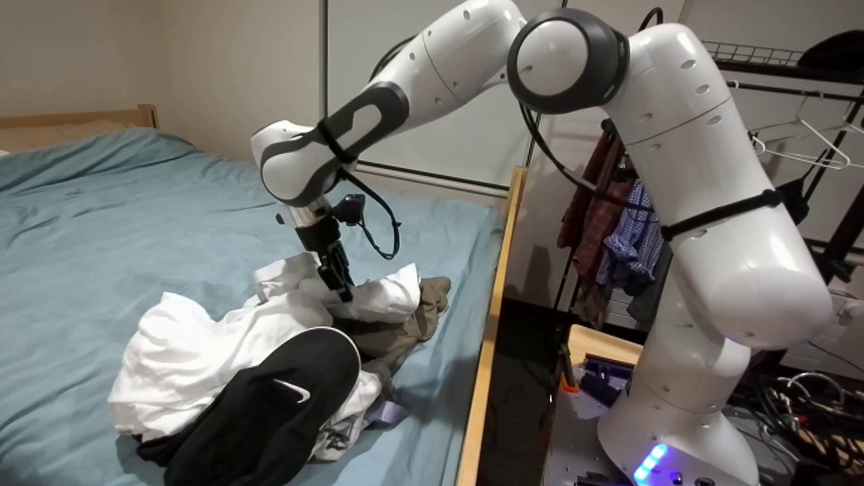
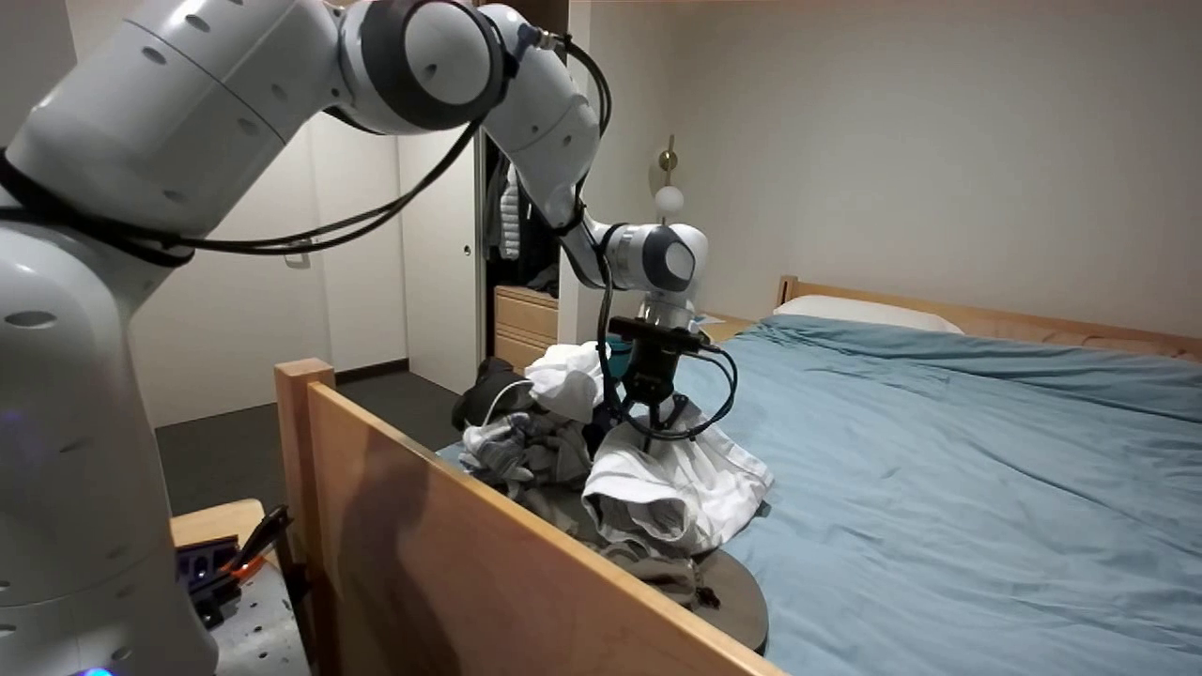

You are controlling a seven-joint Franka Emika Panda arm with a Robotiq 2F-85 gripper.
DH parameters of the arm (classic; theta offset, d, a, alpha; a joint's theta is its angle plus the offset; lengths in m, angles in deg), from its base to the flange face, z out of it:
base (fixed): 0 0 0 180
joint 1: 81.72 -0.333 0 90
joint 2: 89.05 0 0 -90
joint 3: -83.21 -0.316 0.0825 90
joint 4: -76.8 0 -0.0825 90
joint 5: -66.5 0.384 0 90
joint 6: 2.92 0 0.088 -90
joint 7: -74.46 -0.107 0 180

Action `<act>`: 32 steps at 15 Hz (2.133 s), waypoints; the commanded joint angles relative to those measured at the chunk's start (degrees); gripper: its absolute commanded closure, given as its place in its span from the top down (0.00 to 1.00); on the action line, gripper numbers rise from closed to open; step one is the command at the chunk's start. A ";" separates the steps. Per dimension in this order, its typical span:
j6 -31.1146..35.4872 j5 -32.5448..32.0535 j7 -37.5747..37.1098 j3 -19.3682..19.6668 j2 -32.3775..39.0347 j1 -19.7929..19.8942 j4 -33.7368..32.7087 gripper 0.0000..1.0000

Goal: Move the white clothing on the right to the left

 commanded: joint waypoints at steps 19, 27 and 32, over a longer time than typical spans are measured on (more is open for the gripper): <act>-15.83 35.14 29.87 4.35 -10.68 26.20 0.38 1.00; -15.57 37.09 28.79 6.46 -9.44 25.16 -1.61 1.00; -3.61 37.51 27.37 6.93 -13.77 22.24 4.48 1.00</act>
